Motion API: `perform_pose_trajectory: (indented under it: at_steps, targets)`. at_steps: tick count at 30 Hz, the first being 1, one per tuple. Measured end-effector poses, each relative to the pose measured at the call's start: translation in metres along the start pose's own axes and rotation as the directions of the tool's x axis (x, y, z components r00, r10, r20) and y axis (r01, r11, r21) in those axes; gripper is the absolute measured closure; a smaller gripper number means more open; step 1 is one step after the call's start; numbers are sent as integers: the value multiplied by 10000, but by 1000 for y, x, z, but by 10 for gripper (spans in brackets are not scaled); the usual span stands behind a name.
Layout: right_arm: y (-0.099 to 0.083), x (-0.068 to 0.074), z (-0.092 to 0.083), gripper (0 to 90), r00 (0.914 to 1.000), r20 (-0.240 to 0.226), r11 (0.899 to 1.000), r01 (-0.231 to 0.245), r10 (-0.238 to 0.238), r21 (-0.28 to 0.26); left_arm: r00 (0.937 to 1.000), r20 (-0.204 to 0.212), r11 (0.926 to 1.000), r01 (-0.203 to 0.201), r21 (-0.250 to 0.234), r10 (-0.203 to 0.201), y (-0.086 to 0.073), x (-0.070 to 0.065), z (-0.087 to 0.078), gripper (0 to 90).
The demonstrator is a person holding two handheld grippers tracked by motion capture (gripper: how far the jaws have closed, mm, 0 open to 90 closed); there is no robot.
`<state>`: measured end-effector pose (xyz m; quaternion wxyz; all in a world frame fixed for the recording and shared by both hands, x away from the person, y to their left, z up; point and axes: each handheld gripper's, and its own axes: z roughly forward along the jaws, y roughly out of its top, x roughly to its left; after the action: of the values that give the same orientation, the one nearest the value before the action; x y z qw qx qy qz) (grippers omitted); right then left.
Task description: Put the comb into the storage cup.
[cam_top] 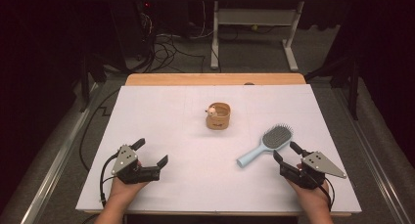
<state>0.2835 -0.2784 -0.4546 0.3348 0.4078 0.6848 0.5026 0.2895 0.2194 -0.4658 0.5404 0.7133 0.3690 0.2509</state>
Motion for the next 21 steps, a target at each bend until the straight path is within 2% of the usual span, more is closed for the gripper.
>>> perform_pose_trajectory:
  at_steps: [2,3,4,6,10,12,17,21]
  targets:
    - [0,0,0,417,10000,-8,10000,8,-8,29,10000,-37,10000,-14,-36,14,0,0,0,1]
    - [0,0,0,453,10000,-44,10000,-22,23,46,10000,-64,10000,-14,-42,14,-1,1,0,1]
    - [1,1,0,552,9998,-177,9999,-98,101,131,9999,-100,10000,-34,-34,34,-1,1,0,1]
    - [1,1,0,582,9997,-215,9997,-140,145,205,9999,-129,10000,-68,-54,67,-1,1,0,1]
    - [3,4,2,738,9982,-567,9991,-180,202,393,9999,-91,9999,-74,-87,73,-1,0,1,1]
    - [3,5,2,759,9979,-613,9990,-168,193,421,10000,-54,9999,-79,-118,79,-1,0,1,1]
    - [5,9,4,899,9974,-708,9988,-90,124,481,9999,12,9998,-108,-175,108,-1,-1,0,1]
    - [6,11,6,900,9959,-889,9987,-103,147,505,9999,32,9997,-141,-195,142,-1,-1,0,1]
